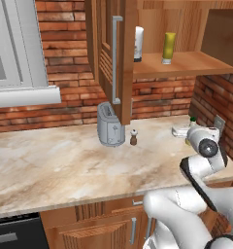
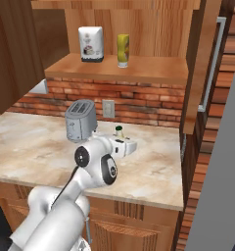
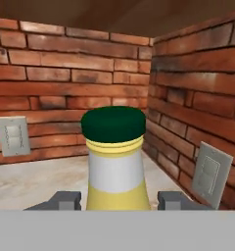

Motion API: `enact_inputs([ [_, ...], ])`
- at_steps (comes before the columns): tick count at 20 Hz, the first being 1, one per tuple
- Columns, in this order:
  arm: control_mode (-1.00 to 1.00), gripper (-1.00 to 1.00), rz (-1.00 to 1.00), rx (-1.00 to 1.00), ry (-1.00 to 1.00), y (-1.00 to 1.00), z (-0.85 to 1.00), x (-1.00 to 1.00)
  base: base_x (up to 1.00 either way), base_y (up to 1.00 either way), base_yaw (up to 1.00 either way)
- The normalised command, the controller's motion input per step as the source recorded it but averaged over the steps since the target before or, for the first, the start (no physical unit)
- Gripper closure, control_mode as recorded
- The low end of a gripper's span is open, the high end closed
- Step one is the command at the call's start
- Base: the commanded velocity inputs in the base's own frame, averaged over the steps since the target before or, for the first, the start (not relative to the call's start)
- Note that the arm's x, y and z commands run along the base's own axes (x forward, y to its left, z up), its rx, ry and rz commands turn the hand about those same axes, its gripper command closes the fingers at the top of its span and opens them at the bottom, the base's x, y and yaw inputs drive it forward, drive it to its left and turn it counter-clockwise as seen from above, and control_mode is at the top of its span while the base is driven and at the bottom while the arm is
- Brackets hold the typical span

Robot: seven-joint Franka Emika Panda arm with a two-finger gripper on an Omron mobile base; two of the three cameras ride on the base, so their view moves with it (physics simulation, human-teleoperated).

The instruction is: Pick the mustard and mustard from the counter and place them in the cabinet.

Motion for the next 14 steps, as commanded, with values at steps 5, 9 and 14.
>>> enact_inputs([
  [5,-1.0,1.0,0.12,0.0,0.04,0.0,1.0,-0.52,0.0,0.0,0.0],
  [9,-1.0,1.0,0.12,-0.01,0.07,0.0,1.0,-0.44,0.0,0.0,0.0],
  [14,-1.0,1.0,0.08,-0.01,0.1,0.0,0.98,-0.46,0.0,0.0,0.0],
])
